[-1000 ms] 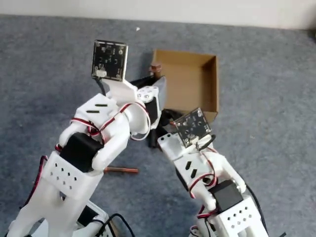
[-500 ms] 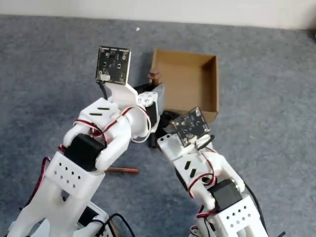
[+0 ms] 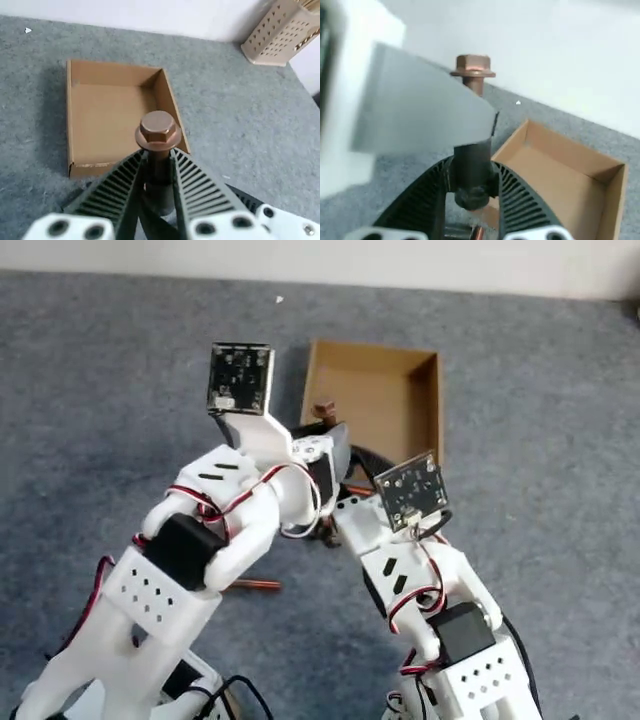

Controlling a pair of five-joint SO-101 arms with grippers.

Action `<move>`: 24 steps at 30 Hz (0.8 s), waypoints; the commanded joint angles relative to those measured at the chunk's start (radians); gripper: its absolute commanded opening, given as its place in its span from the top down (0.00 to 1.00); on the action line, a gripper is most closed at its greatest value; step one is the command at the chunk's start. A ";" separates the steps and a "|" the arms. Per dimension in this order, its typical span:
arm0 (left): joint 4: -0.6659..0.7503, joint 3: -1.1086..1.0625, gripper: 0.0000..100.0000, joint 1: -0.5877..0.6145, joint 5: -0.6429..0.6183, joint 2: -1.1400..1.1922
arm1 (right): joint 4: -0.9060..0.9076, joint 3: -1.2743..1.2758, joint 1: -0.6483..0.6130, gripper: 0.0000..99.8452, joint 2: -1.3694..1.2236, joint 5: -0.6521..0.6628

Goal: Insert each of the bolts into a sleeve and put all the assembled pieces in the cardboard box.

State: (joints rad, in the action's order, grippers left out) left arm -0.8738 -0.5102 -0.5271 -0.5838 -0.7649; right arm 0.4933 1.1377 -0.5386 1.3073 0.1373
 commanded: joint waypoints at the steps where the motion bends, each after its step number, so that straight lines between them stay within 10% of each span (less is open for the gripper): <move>1: -0.003 0.044 1.00 -0.018 0.003 -0.019 | -0.079 -0.019 0.027 0.99 0.021 -0.008; 7: -0.003 0.033 0.98 -0.021 0.218 -0.050 | -0.097 -0.019 0.027 0.99 0.021 -0.002; 14: -0.003 -0.081 0.74 -0.013 0.230 -0.231 | -0.094 -0.012 0.027 0.99 0.021 -0.006; 24: -0.068 -0.119 0.73 0.125 0.354 -0.418 | -0.090 -0.007 0.173 0.99 0.012 -0.011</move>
State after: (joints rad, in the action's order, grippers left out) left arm -0.8922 -0.6345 -0.4979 -0.3092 -1.1377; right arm 0.4365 1.1377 -0.4266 1.3073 0.1358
